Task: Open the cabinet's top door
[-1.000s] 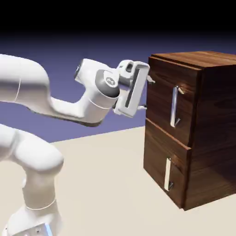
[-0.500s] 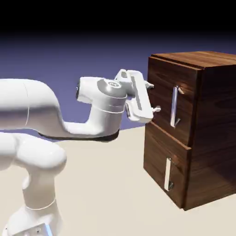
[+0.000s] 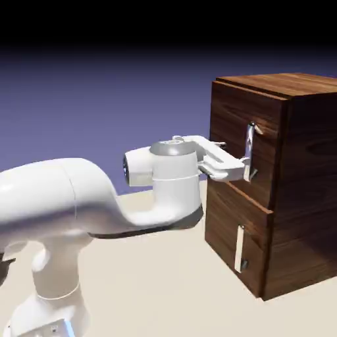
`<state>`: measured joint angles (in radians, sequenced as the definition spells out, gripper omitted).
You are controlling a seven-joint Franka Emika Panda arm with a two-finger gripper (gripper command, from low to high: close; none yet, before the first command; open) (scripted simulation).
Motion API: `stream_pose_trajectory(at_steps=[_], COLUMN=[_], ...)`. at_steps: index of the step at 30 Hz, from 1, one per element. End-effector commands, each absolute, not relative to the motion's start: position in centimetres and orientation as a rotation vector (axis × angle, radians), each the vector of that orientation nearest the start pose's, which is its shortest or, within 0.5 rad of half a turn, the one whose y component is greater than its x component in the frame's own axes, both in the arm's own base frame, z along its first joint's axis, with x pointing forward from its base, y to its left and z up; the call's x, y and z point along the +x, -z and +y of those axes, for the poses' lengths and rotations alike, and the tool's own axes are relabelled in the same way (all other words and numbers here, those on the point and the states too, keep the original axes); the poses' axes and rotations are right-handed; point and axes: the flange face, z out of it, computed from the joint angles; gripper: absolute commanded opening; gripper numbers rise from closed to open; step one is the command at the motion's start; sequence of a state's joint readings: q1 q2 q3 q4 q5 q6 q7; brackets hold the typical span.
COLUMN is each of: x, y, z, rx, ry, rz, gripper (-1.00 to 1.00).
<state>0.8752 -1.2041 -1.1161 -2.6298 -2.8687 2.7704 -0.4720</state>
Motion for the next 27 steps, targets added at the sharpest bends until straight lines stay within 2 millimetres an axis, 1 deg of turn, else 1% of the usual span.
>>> stream_pose_trajectory(at_steps=[1, 5, 6, 7, 10, 15, 19, 27], x=[36.9, 40.9, 40.9, 40.9, 39.4, 37.5, 36.7, 32.5], y=[-45.4, -45.4, -45.4, -45.4, -45.4, -45.4, -45.4, -45.4], z=[-8.1, -7.8, -7.8, -7.8, -7.0, -5.9, -5.3, -1.9], rx=[0.571, 0.570, 0.570, 0.570, 0.613, 0.662, 0.686, 0.807], ry=[-0.663, -0.662, -0.662, -0.662, -0.616, -0.561, -0.534, -0.394], rz=[1.506, 1.506, 1.506, 1.506, 1.484, 1.455, 1.441, 1.364], gripper=[0.00, 0.00, -1.00, -1.00, -1.00, -1.00, -1.00, -1.00])
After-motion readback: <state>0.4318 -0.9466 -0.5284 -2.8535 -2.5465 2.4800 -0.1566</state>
